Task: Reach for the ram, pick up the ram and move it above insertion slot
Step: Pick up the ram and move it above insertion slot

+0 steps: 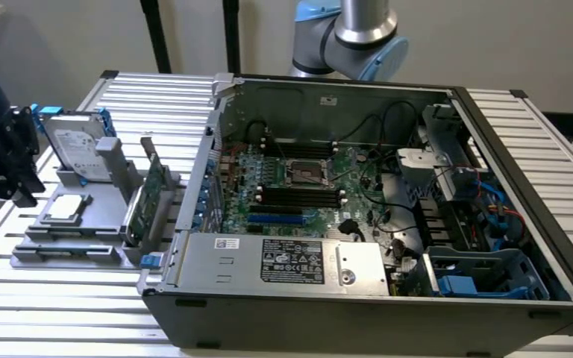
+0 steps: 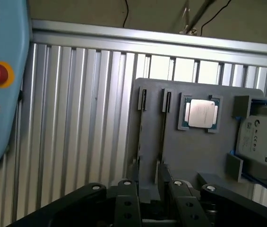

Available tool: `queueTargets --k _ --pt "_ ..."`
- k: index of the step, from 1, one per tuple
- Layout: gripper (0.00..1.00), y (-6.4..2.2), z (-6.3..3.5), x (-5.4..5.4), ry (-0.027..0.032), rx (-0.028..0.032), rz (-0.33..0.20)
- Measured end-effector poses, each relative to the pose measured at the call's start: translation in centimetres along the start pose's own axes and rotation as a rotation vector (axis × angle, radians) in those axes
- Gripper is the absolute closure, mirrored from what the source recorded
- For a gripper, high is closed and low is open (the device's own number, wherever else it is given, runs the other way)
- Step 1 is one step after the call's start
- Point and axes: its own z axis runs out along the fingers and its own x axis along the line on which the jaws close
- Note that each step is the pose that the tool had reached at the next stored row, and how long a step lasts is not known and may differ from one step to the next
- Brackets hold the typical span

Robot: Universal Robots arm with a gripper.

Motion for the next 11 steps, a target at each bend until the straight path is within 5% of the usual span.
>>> queueTargets --k 8,11 --pt "0.69 0.05 1.46 0.8 -0.0002 0.0005 0.025" --pt "0.61 0.07 2.01 1.1 -0.0004 0.0006 0.031"
